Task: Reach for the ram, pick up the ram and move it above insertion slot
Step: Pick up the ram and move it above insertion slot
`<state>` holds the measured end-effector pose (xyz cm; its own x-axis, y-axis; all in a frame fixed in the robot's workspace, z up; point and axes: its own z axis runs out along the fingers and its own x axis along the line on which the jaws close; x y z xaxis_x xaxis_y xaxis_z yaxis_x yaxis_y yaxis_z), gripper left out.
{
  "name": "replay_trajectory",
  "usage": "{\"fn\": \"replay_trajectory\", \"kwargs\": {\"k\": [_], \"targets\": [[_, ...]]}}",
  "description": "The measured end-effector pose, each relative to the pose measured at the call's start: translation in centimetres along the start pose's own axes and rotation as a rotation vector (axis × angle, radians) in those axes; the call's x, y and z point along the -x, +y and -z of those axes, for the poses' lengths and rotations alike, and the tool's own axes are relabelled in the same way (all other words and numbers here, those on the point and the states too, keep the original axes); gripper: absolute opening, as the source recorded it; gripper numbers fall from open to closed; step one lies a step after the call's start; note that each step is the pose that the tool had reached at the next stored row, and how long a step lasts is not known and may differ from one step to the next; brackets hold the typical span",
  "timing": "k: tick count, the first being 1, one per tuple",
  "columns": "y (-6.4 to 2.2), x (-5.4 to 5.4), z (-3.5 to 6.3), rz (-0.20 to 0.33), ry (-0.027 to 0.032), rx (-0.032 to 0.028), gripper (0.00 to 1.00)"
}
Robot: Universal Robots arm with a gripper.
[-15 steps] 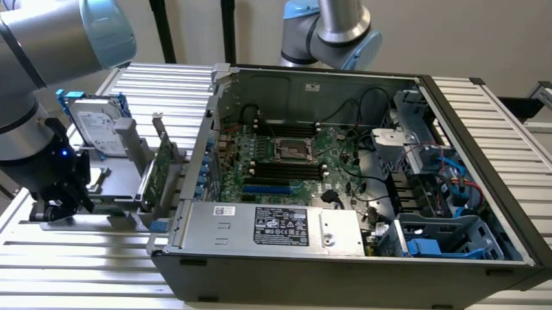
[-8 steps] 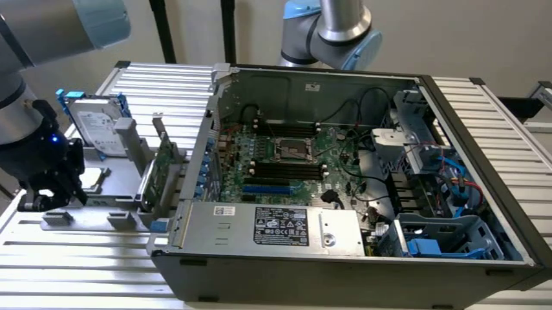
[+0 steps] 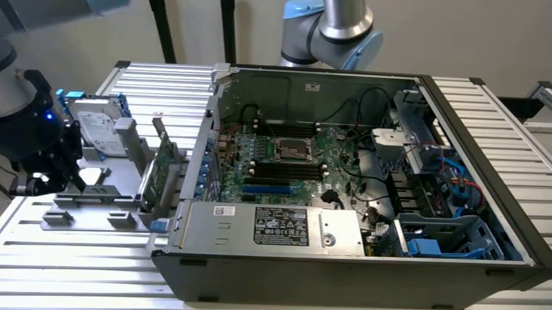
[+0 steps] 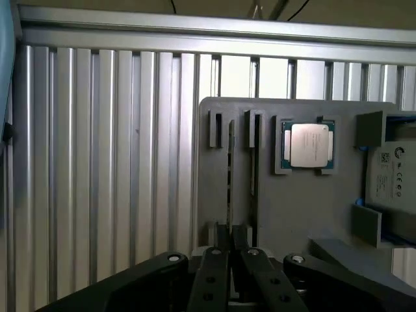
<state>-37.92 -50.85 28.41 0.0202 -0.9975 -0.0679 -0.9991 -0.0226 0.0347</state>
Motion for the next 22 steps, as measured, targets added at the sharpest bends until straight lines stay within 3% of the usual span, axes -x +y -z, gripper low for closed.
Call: {"fn": "replay_trajectory", "kwargs": {"k": [8,22], "targets": [[-2.64,0.1,3.73,0.000,-0.0007,0.0025,0.14],[-8.34,0.4,10.29,0.008,-0.0151,0.0122,0.14]]}}
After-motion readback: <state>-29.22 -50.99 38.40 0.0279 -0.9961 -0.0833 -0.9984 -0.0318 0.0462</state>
